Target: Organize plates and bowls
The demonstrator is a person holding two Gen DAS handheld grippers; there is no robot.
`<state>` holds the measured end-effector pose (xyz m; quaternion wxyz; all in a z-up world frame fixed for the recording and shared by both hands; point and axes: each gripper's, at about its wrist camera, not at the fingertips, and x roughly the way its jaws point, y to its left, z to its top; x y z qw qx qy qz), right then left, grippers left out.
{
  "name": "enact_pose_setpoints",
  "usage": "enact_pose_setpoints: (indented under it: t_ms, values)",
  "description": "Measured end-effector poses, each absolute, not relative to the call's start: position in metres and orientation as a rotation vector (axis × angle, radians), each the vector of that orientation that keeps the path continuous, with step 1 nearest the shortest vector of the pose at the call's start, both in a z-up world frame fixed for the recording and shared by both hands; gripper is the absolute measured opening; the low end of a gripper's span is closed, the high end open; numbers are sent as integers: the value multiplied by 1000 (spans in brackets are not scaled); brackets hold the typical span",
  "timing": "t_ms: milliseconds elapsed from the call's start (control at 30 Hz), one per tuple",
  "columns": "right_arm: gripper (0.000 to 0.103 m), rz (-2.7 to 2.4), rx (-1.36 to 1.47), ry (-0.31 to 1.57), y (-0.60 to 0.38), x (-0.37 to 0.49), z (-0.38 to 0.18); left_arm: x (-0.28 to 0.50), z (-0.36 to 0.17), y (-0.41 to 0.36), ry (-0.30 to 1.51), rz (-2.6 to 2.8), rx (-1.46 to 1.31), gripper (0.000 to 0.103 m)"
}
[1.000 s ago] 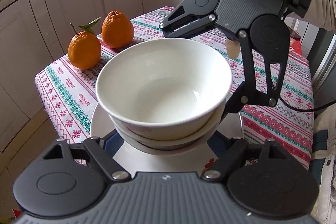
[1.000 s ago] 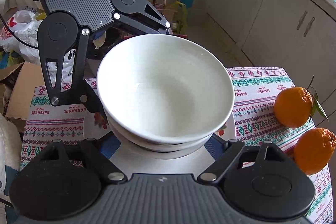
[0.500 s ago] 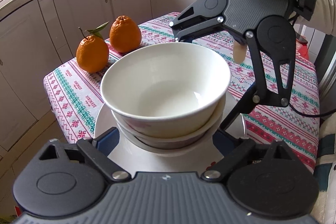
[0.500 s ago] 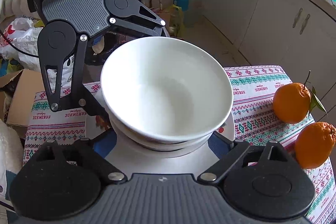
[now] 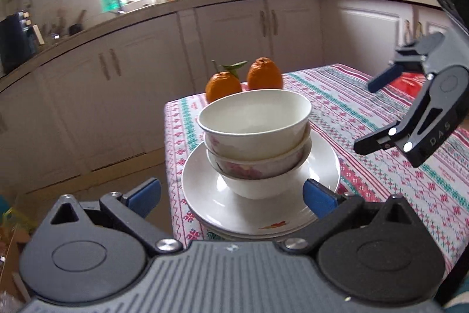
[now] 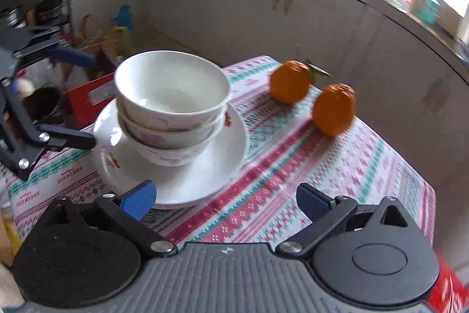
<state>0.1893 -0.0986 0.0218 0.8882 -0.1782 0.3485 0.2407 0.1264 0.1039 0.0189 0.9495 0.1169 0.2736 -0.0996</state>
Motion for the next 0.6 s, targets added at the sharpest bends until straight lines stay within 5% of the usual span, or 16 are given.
enact_pose_setpoints:
  t_ms: [600]
  values:
    - [103, 214, -175, 618, -124, 96, 47, 58, 53, 54, 567, 182, 13, 102]
